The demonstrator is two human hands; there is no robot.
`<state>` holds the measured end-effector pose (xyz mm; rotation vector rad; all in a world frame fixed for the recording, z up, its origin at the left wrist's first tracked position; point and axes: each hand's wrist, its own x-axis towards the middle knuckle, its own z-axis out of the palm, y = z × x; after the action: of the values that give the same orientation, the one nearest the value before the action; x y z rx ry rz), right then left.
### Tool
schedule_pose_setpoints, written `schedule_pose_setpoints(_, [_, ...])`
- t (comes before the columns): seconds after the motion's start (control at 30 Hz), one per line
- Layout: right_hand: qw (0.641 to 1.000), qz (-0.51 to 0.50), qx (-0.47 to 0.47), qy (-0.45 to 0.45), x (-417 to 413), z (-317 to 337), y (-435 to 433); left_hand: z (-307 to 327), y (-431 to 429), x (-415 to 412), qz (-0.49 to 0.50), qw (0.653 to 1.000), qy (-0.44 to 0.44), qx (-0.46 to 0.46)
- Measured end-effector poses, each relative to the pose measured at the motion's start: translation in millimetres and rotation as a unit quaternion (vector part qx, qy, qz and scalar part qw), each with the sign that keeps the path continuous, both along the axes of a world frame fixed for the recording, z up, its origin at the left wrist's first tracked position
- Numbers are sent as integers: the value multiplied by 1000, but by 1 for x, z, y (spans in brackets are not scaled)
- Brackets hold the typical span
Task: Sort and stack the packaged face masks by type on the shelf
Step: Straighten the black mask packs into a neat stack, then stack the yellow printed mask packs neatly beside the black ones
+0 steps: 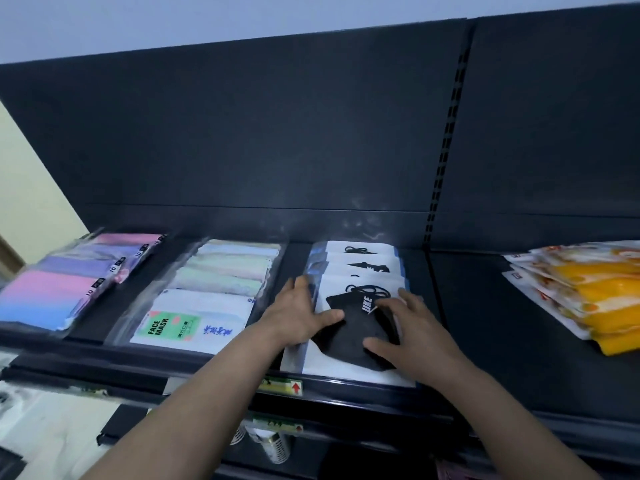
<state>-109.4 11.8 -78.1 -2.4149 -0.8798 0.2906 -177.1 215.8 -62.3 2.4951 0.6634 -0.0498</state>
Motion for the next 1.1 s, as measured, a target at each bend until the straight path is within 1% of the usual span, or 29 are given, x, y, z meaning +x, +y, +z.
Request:
schedule_pose_setpoints(0.07, [1000, -18, -11, 20, -6, -5, 1, -3, 2, 4, -30, 998, -19, -52])
schedule_pose_setpoints(0.1, [999, -20, -30, 21, -9, -7, 1, -5, 2, 4, -43, 998, -17, -49])
schedule_pose_setpoints(0.2, [997, -22, -67, 5, -15, -9, 3, -6, 4, 10, -52, 999, 6, -5])
schedule_pose_setpoints(0.27, [997, -27, -67, 2, -15, -9, 4, -4, 0, 15, -42, 999, 16, 13])
schedule_pose_setpoints(0.43, [995, -58, -66, 38, -7, -4, -9, -6, -20, 25, -61, 996, 12, 60])
schedule_pose_setpoints(0.6, [994, -64, -75, 43, -4, -5, -14, -8, -25, 30, -68, 995, 19, 71])
schedule_pose_setpoints(0.7, [994, -61, -76, 47, -5, -5, -14, -3, -19, 30, -99, 990, 43, 85])
schedule_pose_setpoints(0.73, [994, -58, -80, 44, -6, -4, -15, 0, -18, 30, -110, 986, 55, 115])
schedule_pose_setpoints(0.77, [994, -56, -82, 34, -7, -1, -17, 3, -16, 31, -122, 976, 64, 171])
schedule_pose_setpoints(0.8, [995, -59, -82, 13, -9, 1, -19, 5, -16, 32, -141, 955, 63, 254])
schedule_pose_setpoints(0.83, [995, -64, -78, -21, -12, 4, -21, 8, -16, 32, -166, 924, 50, 340])
schedule_pose_setpoints(0.87, [993, -72, -71, -63, -15, 7, -24, 11, -17, 35, -196, 893, 31, 405])
schedule_pose_setpoints(0.9, [990, -78, -64, -101, -17, 9, -27, 13, -19, 37, -221, 869, 8, 443])
schedule_pose_setpoints(0.93, [986, -82, -61, -129, -18, 11, -31, 14, -21, 40, -239, 857, -11, 457])
schedule_pose_setpoints(0.97, [983, -89, -66, -149, -17, 11, -38, 17, -27, 45, -250, 856, -27, 451])
schedule_pose_setpoints(1.0, [979, -97, -74, -162, -15, 10, -47, 19, -34, 50, -255, 865, -41, 431])
schedule_pose_setpoints(1.1, [967, -142, -81, -193, -2, 9, -84, 25, -64, 67, -257, 907, -75, 326])
